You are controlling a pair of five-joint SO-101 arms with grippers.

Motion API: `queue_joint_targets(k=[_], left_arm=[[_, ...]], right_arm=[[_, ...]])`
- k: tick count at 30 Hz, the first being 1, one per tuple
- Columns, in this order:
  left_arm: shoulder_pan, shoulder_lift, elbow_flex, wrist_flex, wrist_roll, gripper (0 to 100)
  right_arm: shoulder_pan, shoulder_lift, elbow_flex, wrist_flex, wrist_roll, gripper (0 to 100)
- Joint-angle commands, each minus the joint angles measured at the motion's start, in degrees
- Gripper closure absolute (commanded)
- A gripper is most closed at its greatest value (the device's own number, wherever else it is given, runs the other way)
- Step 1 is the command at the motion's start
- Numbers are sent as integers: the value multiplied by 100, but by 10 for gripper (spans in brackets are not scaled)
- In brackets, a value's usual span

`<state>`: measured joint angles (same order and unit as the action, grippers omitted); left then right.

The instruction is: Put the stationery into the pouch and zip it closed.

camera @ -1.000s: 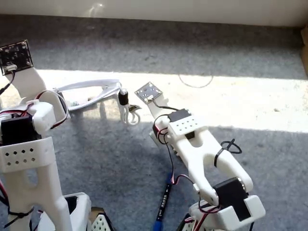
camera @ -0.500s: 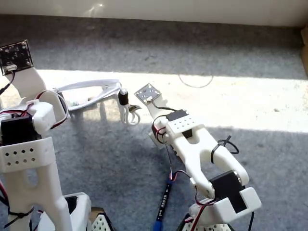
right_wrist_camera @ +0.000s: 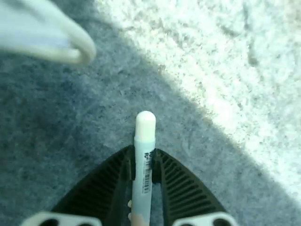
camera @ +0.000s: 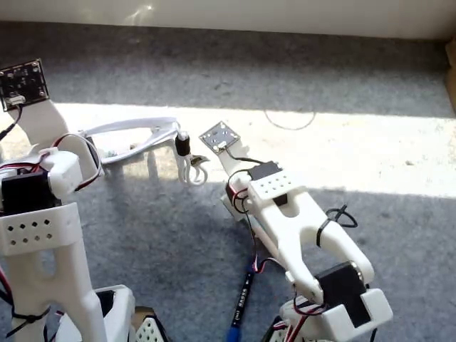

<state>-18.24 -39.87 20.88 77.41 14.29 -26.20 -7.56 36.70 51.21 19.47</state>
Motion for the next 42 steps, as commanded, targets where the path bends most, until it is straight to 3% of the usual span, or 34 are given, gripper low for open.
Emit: queue_joint_targets(k=[1, 10, 17, 29, 32, 35, 42], left_arm=[[242, -180, -110, -97, 26, 995], [418, -215, -154, -88, 0, 995], [426, -1305, 66, 62, -273, 995], [418, -1754, 734, -475, -123, 995], [418, -1754, 734, -475, -97, 995], [259, -1754, 734, -475, -88, 995], [48, -1754, 716, -501, -79, 995]], right_arm=[[22, -708, -31, 303, -35, 993], [567, -875, -84, 295, -44, 993], [576, -875, -84, 295, -44, 993], [-207, -822, -57, 295, -255, 985], [-295, -822, -75, 303, -923, 911], [-444, -813, -48, 295, -1116, 830], [-637, -629, -31, 13, -1134, 828]])
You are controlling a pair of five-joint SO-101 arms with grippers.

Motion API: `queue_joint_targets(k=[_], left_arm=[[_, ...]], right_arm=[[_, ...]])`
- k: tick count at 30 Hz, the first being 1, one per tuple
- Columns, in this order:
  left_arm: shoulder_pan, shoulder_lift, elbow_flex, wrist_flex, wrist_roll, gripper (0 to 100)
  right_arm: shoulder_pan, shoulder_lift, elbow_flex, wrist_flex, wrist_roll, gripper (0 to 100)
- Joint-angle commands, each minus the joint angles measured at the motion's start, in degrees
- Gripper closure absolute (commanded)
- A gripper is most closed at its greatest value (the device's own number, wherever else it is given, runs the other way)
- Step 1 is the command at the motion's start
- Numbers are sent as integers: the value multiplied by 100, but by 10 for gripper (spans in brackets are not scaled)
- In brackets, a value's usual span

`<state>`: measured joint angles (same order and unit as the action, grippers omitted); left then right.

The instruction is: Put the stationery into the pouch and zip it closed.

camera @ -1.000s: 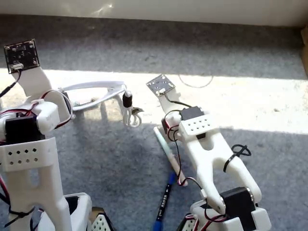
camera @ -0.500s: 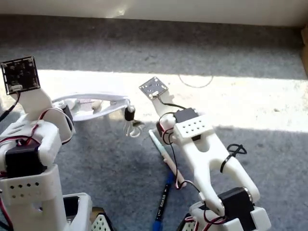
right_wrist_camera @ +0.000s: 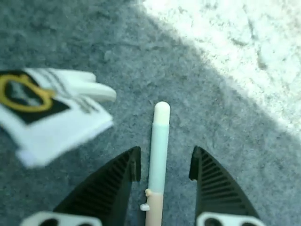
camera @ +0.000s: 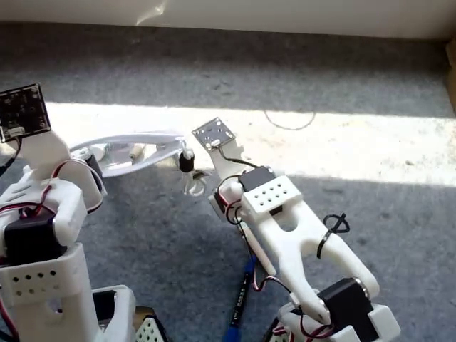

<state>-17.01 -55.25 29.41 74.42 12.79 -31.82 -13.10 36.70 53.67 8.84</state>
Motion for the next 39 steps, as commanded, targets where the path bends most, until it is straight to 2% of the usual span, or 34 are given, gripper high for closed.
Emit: queue_joint_targets(k=[1, 11, 16, 21, 27, 33, 39], left_arm=[[-75, -215, -136, -202, 70, 995], [-75, -215, -136, -202, 70, 995], [-75, -215, -127, -202, 70, 995], [-40, -215, -101, -202, 53, 995], [-13, -215, -127, -167, 44, 995], [497, -215, -101, -167, -35, 995], [716, -207, -92, -167, -158, 995]], right_arm=[[-66, 84, -31, -365, -70, 828], [-40, 1429, -330, -558, -53, 839], [-40, 1578, -400, -558, -35, 998], [127, 1349, -356, -514, -35, 994], [725, 620, -356, -514, -35, 994], [1209, 198, -356, -523, -70, 994], [1332, 119, -374, -532, -70, 994]])
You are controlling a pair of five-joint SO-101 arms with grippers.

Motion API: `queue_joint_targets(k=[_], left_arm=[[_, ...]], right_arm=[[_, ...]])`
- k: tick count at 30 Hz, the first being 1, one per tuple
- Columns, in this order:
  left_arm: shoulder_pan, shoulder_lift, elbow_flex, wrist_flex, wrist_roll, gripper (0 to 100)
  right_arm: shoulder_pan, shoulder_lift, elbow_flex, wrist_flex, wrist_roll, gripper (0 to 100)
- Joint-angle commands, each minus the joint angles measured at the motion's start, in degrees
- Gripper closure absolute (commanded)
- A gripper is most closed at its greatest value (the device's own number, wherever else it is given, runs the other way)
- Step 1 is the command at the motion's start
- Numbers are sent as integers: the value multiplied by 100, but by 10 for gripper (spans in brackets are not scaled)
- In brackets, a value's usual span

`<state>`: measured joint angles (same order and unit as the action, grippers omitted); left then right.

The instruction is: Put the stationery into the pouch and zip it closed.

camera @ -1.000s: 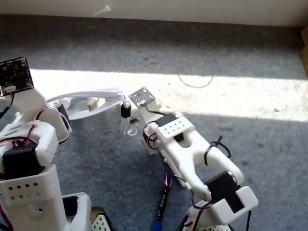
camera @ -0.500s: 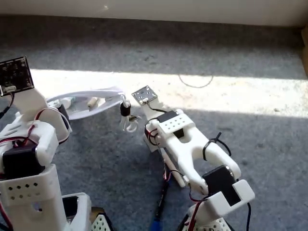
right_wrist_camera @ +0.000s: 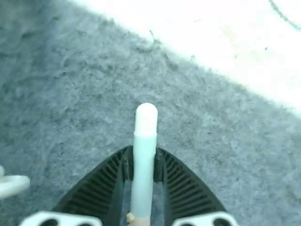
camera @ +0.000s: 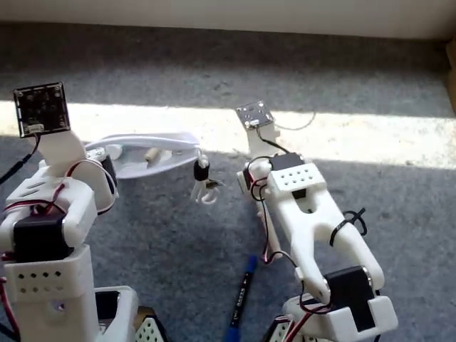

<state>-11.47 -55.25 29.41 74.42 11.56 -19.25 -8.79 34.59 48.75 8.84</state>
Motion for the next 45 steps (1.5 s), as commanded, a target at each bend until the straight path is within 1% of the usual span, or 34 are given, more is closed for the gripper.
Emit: queue_joint_targets(k=[1, 9, 15, 17, 20, 27, 29, 32, 36, 40, 45], left_arm=[[198, -207, -92, -167, -35, 995], [277, -189, -92, -167, -53, 995], [242, 708, -409, -158, -53, 995], [233, 998, -602, 9, -53, 995], [233, 1121, -752, 149, -53, 995], [233, 1147, -743, 158, -53, 995], [233, 1147, -743, 158, -53, 995], [136, 1138, -743, 149, -44, 995], [75, 1121, -743, 158, -44, 995], [75, 1121, -743, 158, -44, 995], [84, 1121, -734, 158, -35, 995]], right_arm=[[75, -312, -163, -40, -70, 994], [92, -312, -154, -40, -70, 994], [84, -312, -145, -40, -70, 994], [84, -321, -145, -31, -70, 994], [84, -321, -145, -31, -70, 994], [84, -330, -145, -22, -70, 994], [84, -330, -189, 154, -70, 994], [75, -374, -268, 716, -70, 994], [57, -980, -690, 1095, -70, 994], [40, -1903, -734, 1288, -70, 994], [-259, -2791, -734, 1481, -70, 994]])
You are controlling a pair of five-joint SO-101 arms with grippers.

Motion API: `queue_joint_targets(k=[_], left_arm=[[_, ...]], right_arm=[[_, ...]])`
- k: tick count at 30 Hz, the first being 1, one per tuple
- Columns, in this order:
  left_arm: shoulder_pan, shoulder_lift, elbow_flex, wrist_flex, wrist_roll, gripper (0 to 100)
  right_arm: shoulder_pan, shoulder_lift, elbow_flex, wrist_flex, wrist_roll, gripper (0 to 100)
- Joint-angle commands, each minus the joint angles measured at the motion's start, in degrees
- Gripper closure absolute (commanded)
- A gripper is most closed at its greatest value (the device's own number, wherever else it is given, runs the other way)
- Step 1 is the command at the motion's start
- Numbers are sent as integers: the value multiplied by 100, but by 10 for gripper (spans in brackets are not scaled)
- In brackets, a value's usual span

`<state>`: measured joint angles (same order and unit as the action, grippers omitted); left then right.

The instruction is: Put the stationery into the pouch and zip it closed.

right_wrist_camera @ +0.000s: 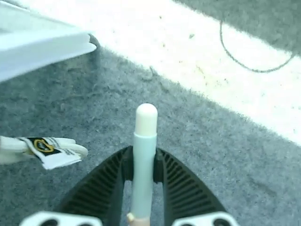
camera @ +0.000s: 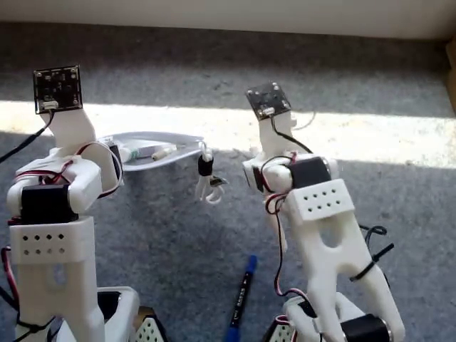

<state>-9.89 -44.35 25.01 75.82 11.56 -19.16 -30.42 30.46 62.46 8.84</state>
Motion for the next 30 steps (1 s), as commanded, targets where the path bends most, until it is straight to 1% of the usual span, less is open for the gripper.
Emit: queue_joint_targets(k=[1, 7, 17, 30], left_arm=[[-75, 40, -295, 18, -35, 995], [-75, 40, -295, 18, -35, 995], [-75, 57, -295, 0, -35, 995], [-75, 66, -295, -9, -35, 995]], right_arm=[[-347, -778, -321, 110, -70, 994], [-699, -1446, -321, 110, -70, 994], [-813, -2026, -365, 101, -44, 994], [-1367, -2958, -365, 84, -70, 994]])
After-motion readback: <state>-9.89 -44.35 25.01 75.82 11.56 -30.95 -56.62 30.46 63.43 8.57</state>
